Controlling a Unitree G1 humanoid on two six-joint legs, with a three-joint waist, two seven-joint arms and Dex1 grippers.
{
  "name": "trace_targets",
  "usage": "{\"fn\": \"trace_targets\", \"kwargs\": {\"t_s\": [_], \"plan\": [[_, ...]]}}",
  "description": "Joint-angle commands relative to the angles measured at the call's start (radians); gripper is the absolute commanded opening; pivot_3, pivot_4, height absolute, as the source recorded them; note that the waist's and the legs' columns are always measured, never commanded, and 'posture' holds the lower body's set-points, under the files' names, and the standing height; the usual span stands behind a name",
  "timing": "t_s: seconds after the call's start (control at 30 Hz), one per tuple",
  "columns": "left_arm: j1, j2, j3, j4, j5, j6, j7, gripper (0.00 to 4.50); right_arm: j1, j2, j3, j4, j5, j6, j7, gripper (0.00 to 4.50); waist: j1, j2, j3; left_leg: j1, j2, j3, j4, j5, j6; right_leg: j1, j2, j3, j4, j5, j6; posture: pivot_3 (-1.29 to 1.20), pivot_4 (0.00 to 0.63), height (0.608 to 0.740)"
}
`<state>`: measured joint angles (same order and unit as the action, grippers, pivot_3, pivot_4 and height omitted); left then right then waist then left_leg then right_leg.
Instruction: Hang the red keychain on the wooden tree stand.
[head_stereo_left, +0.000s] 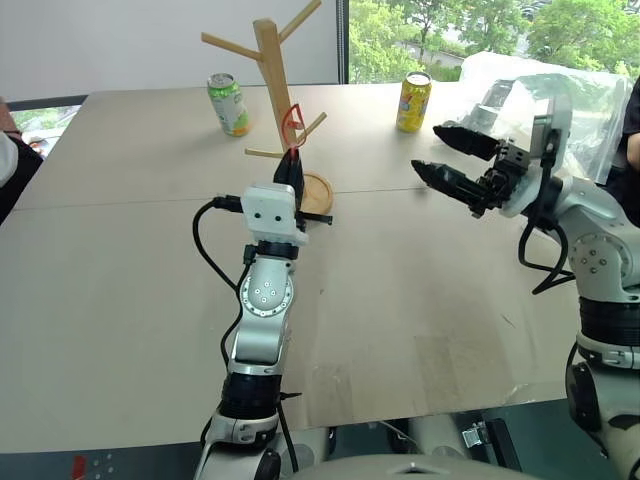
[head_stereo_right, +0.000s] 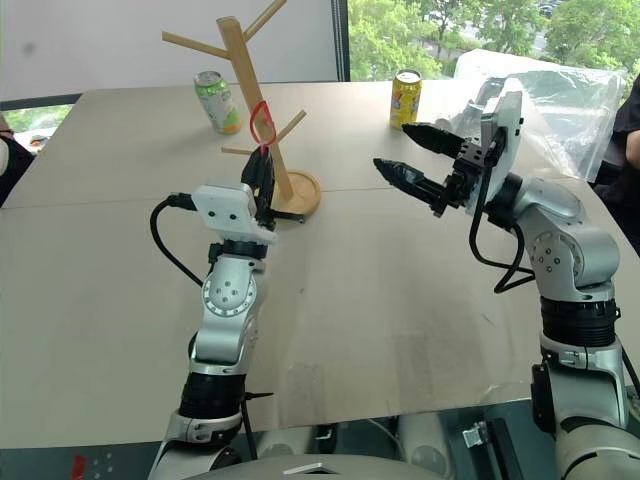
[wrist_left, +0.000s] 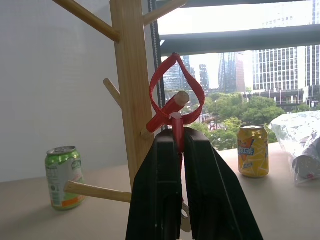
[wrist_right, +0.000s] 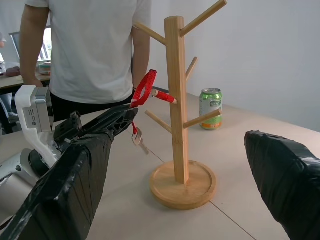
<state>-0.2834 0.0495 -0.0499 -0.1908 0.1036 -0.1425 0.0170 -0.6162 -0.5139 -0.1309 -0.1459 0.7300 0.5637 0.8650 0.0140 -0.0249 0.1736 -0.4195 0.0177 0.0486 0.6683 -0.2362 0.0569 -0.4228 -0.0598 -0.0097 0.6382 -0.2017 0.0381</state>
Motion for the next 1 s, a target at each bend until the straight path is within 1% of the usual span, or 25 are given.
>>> {"fn": "trace_targets", "kwargs": {"t_s": [0.03, 0.27, 0.67, 0.83, 1.0], "plan": [[-0.002, -0.002, -0.011, -0.047, 0.008, -0.015, -0.005, 0.07, -0.006, -0.002, -0.011, -0.043, 0.012, -0.005, -0.001, 4.50, 0.000, 0.000, 0.000, 0.000, 0.000, 0.000, 0.000, 0.000, 0.000, 0.000, 0.000, 0.000, 0.000, 0.000, 0.000, 0.00, 0.150, 0.740], [-0.023, 0.002, -0.010, -0.022, 0.031, 0.009, 0.002, 0.07, 0.003, 0.001, -0.014, -0.055, 0.014, -0.004, -0.010, 4.50, 0.000, 0.000, 0.000, 0.000, 0.000, 0.000, 0.000, 0.000, 0.000, 0.000, 0.000, 0.000, 0.000, 0.000, 0.000, 0.00, 0.150, 0.740], [-0.081, 0.000, 0.016, 0.041, 0.088, 0.098, 0.063, 0.07, 0.012, 0.006, -0.015, -0.071, 0.016, -0.005, -0.025, 4.50, 0.000, 0.000, 0.000, 0.000, 0.000, 0.000, 0.000, 0.000, 0.000, 0.000, 0.001, 0.000, 0.000, 0.000, 0.000, 0.00, 0.150, 0.740], [-0.111, 0.000, 0.030, 0.084, 0.094, 0.157, 0.083, 0.07, 0.010, 0.007, -0.018, -0.069, 0.015, -0.007, -0.029, 4.50, 0.000, 0.000, 0.000, 0.000, 0.000, 0.000, 0.000, 0.000, 0.000, 0.000, 0.001, 0.000, 0.000, 0.000, 0.000, 0.00, 0.150, 0.740], [-0.137, -0.005, 0.030, 0.109, 0.092, 0.166, 0.088, 0.07, 0.011, 0.008, -0.018, -0.069, 0.014, -0.008, -0.031, 4.50, 0.000, 0.000, 0.000, 0.000, 0.000, 0.000, 0.000, 0.000, 0.000, 0.000, 0.001, 0.000, 0.000, 0.000, 0.000, 0.00, 0.150, 0.740]]}}
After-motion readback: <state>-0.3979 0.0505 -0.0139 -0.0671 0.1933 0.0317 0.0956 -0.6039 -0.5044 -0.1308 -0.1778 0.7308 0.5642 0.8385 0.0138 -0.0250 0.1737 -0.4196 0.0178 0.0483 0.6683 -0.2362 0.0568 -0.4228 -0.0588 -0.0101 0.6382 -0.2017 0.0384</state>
